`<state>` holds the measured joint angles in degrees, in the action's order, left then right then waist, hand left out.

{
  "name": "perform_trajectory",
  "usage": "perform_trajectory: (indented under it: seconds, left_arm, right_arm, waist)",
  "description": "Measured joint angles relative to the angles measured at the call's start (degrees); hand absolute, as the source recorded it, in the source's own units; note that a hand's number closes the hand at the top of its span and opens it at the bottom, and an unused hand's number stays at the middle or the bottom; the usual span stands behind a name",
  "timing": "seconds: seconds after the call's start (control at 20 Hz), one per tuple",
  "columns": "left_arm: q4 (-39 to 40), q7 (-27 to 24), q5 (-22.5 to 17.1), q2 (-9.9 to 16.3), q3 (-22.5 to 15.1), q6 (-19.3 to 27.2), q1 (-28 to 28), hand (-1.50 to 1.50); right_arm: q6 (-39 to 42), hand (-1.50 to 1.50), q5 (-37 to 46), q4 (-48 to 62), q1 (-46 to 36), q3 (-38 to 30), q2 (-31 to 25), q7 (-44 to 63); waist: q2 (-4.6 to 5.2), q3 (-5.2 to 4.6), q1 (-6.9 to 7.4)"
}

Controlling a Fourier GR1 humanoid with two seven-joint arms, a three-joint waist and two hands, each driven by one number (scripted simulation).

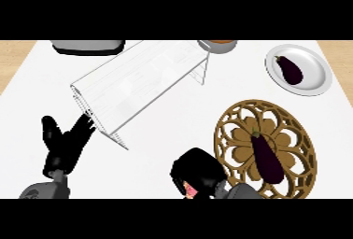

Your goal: Pick the cupcake from the placemat and place it in the tiered shelf

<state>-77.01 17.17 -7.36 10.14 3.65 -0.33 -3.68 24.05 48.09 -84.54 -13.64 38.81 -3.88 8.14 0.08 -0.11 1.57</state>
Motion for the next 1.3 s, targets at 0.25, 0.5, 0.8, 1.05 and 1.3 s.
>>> perform_trajectory:
  seconds: [0.25, 0.5, 0.8, 1.05, 1.3]
  left_arm:
    - [0.1, -0.6, 0.0, 0.2, 0.3, -0.4, 0.6, 0.0]
    - [-0.1, -0.4, 0.5, -0.1, 0.4, 0.4, 1.0, 0.0]
    - [0.5, -0.5, 0.3, 0.0, 1.1, 0.3, 0.6, 0.0]
    - [-0.4, -0.5, 0.5, -0.3, 0.5, -0.2, 1.7, 0.0]
    - [-0.5, -0.2, 0.8, -0.7, 0.4, 0.2, 1.1, 0.0]
  right_arm:
    - [-1.5, 1.5, -5.7, -5.5, -3.4, 5.0, 2.7, 1.7]
    - [-1.7, 1.5, -10.8, -18.3, -6.8, 3.5, 3.5, 8.3]
    - [-1.2, 1.5, -17.8, -31.0, -15.1, -2.7, 3.8, 22.6]
    - [-0.2, 1.5, -26.0, -32.1, -28.1, -12.3, 3.9, 33.3]
    - [0.3, 1.5, -32.1, -25.2, -41.4, -22.7, 3.7, 38.3]
  waist:
    - [-0.1, 0.08, -0.68]
    - [-0.26, 0.09, -1.33]
    - [-0.31, 0.06, -1.48]
    - [-0.28, 0.05, -1.16]
    - [-0.2, 0.06, -1.03]
